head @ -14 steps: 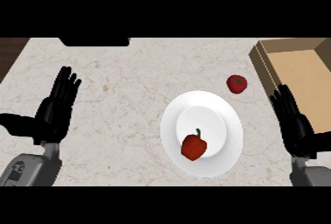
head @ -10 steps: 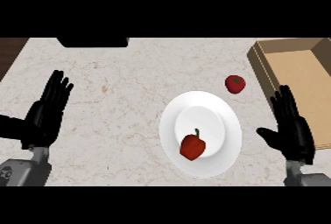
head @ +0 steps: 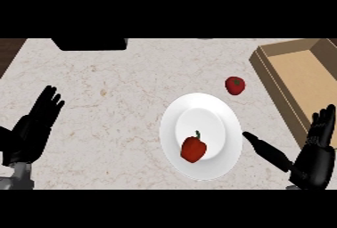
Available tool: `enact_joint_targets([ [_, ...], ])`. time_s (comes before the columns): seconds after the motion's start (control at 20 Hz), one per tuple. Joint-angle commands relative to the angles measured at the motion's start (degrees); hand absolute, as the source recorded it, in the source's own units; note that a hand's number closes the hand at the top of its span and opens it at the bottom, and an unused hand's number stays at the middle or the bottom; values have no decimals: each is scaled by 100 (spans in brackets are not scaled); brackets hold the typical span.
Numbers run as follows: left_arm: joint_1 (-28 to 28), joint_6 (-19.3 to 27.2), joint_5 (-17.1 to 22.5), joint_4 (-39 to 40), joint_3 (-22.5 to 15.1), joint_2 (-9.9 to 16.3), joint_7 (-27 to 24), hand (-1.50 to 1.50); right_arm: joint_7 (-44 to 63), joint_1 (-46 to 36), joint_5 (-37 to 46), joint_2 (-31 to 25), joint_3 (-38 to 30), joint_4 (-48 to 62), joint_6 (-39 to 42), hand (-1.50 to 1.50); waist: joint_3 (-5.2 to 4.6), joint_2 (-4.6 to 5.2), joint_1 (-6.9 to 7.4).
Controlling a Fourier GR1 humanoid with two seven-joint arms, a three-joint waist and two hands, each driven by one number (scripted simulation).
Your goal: Pick the bell pepper from the plate and place it in the cardboard box
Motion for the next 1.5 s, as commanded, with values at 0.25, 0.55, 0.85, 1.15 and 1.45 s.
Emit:
enact_joint_targets([
  [0.25, 54, -237, 154, -201, 117, 238, 230, 0, 1904, 1031, 2299, -604, 1281, -410, 327, -150, -51, 107, 139],
  [0.55, 30, -205, 89, -287, 27, 230, 310, 0, 3600, 1262, 3109, -1087, 1465, -474, 1561, -150, -72, 162, 271],
  [0.85, -2, -221, 20, -325, -99, 167, 320, 0, 5728, 686, 3479, -1041, 1760, -1147, 3188, -150, -52, 158, 419],
  [1.15, -69, -151, 27, -414, -155, 57, 441, 0, 8069, -518, 3540, -60, 2083, -1581, 4665, -150, -2, 121, 425],
  [1.45, -89, -243, 121, -372, 63, 128, 419, 0, 8859, -1306, 3584, 734, 1863, -1232, 5582, -150, 12, 107, 294],
])
